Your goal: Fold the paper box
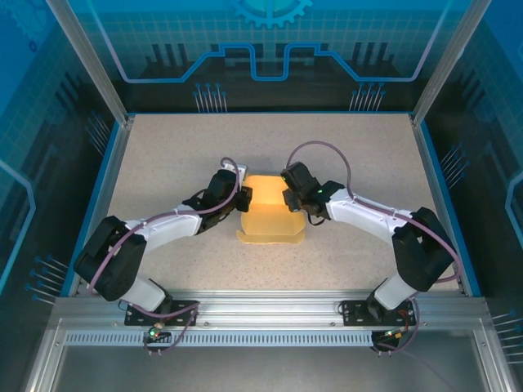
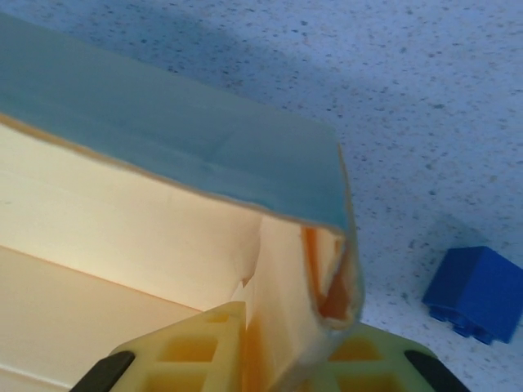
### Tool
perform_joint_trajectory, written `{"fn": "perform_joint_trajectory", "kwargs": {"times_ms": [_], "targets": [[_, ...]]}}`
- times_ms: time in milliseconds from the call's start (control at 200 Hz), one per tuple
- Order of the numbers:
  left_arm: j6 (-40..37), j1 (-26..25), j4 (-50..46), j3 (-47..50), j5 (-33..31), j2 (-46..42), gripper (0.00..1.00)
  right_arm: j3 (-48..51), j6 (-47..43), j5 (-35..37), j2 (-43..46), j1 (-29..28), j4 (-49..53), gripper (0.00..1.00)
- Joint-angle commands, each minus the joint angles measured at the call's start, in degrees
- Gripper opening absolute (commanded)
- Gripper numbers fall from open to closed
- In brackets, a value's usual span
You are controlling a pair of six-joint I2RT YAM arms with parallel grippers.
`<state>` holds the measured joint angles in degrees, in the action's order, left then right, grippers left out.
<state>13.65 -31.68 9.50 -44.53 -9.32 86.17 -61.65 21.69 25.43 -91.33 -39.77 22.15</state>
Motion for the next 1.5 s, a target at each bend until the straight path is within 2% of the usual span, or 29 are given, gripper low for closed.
{"fn": "perform_joint_trajectory", "kwargs": {"times_ms": [0,365,530,725,880,1226,1361,1496], "targets": [[0.41,-0.16,0.70,-1.16,0.53,-1.71,0.15,-2.71,1.66,10.41,-2.45,-0.94,6.56,0.18],[0.41,-0.29,0.62,-1.17,0.45,-1.71,0.15,-7.10,4.48,20.72,-8.34,-3.08,15.54,0.18],[0.41,-0.24,0.63,-0.99,0.42,-1.82,0.15,-8.31,4.57,22.18,-9.95,-2.93,17.68,0.18],[0.33,-0.23,0.51,-0.93,0.45,-1.80,0.15,-7.87,2.07,14.03,-6.50,-2.25,13.20,0.22],[0.06,-0.25,0.28,-0.87,0.18,-1.82,0.15,-7.28,1.00,5.67,-2.07,-1.35,10.15,0.30],[-0.02,-0.26,0.35,-0.98,0.36,-1.66,0.15,-6.47,2.62,-6.96,4.71,0.48,7.86,0.61],[-0.50,-0.27,-0.32,-1.19,0.44,-1.60,0.15,-5.72,2.18,-12.17,8.41,1.05,6.08,0.64],[-1.43,-0.09,-2.78,-2.18,1.31,-0.93,0.16,-5.94,0.02,-13.32,12.40,1.51,6.83,0.67]]}}
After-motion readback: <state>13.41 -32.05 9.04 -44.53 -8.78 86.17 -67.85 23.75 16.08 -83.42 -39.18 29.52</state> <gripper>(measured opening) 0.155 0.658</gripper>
